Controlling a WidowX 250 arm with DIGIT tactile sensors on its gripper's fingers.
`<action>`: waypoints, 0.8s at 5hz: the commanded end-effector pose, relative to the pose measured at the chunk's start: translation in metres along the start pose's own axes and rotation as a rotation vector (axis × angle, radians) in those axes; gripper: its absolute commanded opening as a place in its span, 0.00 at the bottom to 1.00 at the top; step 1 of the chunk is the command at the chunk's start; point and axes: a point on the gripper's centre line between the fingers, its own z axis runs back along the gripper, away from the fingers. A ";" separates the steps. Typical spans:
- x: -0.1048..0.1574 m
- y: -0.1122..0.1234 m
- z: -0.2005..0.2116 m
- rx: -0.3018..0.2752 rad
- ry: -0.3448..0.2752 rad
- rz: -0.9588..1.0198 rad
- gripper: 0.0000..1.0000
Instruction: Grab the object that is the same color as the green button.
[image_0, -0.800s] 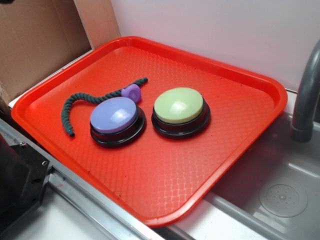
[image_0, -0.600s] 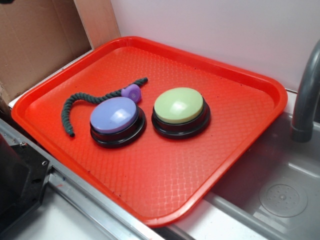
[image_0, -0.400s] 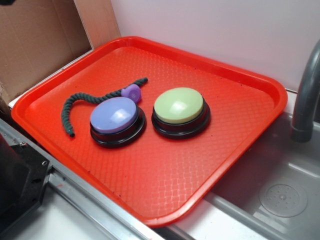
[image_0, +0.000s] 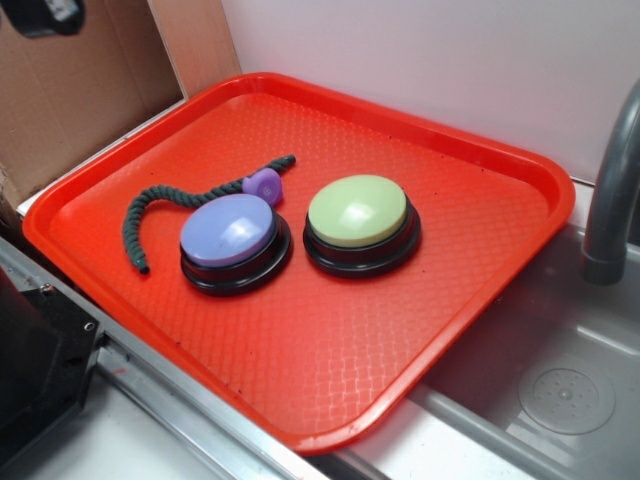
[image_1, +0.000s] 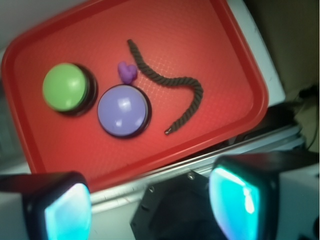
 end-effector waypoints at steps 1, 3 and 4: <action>0.026 0.035 -0.051 -0.022 -0.045 0.306 1.00; 0.043 0.063 -0.115 0.107 -0.083 0.475 1.00; 0.045 0.071 -0.142 0.115 -0.052 0.501 1.00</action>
